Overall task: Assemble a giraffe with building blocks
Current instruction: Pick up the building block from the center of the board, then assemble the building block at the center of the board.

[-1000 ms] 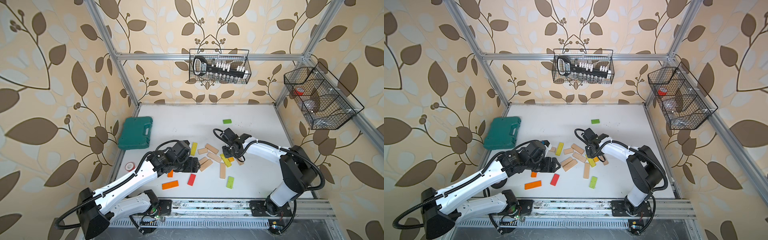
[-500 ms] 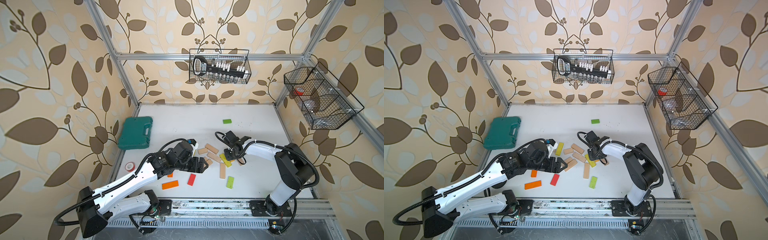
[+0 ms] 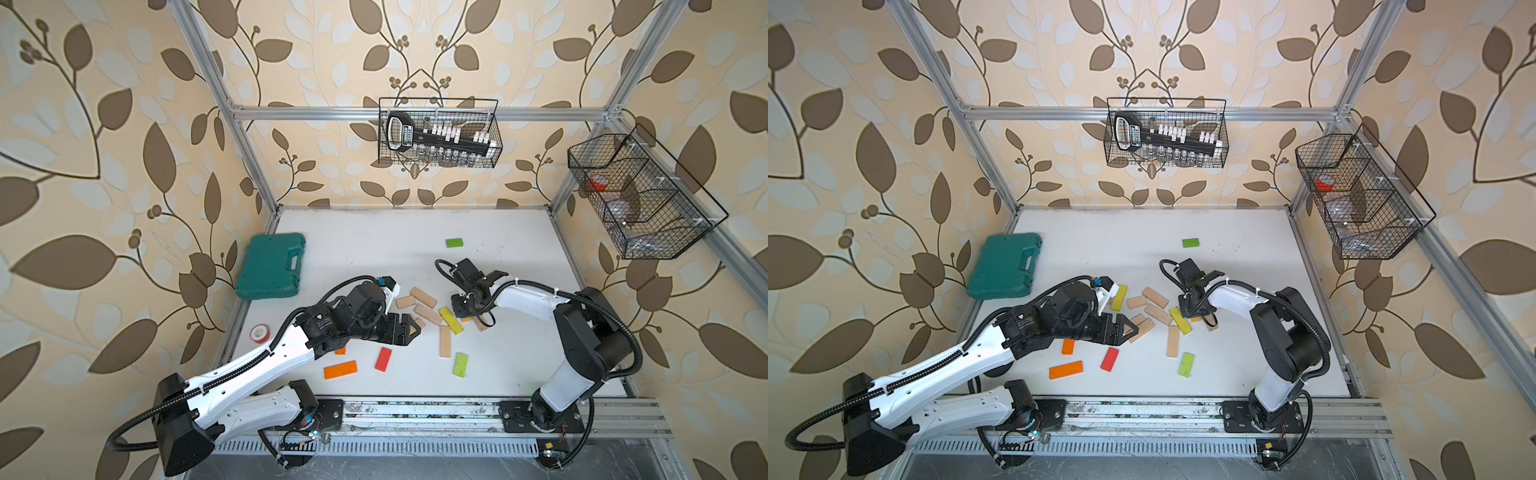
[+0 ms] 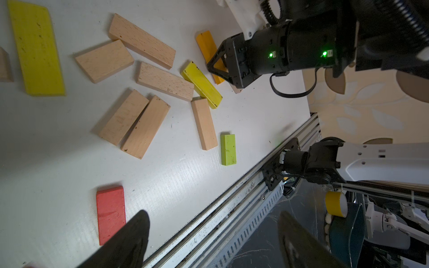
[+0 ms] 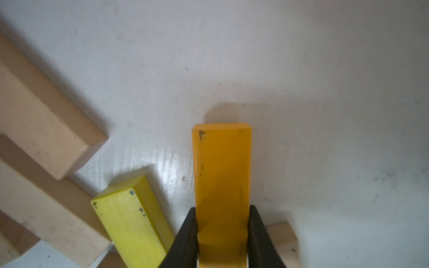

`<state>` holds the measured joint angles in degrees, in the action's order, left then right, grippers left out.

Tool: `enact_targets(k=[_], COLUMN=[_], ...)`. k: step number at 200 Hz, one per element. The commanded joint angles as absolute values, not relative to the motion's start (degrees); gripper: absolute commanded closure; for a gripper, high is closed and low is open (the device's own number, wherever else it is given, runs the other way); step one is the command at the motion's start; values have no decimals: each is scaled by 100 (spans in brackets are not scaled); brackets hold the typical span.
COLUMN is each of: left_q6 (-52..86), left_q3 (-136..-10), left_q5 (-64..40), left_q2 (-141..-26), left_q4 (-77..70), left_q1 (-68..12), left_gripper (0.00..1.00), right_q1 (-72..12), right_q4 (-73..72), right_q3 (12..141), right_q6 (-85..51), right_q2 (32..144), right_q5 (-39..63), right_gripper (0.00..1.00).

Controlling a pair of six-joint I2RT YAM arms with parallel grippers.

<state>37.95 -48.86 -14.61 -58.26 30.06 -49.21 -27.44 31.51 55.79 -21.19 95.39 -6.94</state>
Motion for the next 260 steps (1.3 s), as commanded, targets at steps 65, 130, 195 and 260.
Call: enact_targets(k=[65,130,195,260], left_q6=[3232,2782,2646,2664], left_q3=[-5546,-6041,-5997,-5889], left_q5=[-1788,-1827,-2335,-2476], left_q2=[-6989,-7827,-8128,-8183], left_q4=[2468,2256,2031,1894], left_q1=[-4983,-4704,-4172,-4043], left_gripper=[12,11,11,10], right_q1=[-837,-703,-765,-791], right_q4=[3860,4175,4280,4268], right_q3=[8109,10027,10668,10418], right_q6=[-1462,-1189,-1064,-1020], right_q2=[10714,12502,13282,13093], right_q5=[-480,-222,-187,-355], right_gripper=[77,77,74,46])
